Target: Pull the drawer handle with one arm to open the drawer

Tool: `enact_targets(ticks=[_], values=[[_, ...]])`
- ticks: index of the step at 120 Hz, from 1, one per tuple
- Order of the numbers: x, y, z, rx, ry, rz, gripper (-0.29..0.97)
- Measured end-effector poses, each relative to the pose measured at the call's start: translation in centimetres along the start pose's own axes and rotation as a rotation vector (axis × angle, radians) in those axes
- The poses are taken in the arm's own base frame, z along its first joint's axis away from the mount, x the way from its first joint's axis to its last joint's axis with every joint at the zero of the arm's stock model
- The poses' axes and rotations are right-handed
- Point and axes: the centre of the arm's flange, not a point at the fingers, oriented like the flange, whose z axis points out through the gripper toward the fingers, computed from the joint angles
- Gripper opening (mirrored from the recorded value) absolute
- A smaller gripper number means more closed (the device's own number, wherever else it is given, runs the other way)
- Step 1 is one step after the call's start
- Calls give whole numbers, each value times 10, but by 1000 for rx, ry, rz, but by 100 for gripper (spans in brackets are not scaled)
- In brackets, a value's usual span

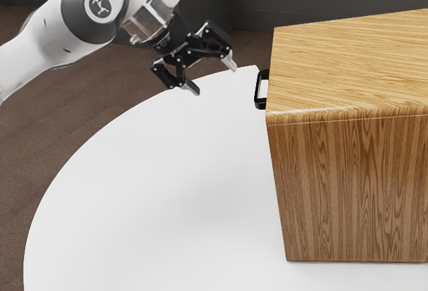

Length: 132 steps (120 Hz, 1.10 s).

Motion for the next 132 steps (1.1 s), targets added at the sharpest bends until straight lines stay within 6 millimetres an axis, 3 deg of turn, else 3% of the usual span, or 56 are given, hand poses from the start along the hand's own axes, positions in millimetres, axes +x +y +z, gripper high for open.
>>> enact_targets(ticks=[61, 132], values=[[-10, 19, 24, -19, -8, -5, 68], [-10, 14, 42, -2, -30, -29, 68]])
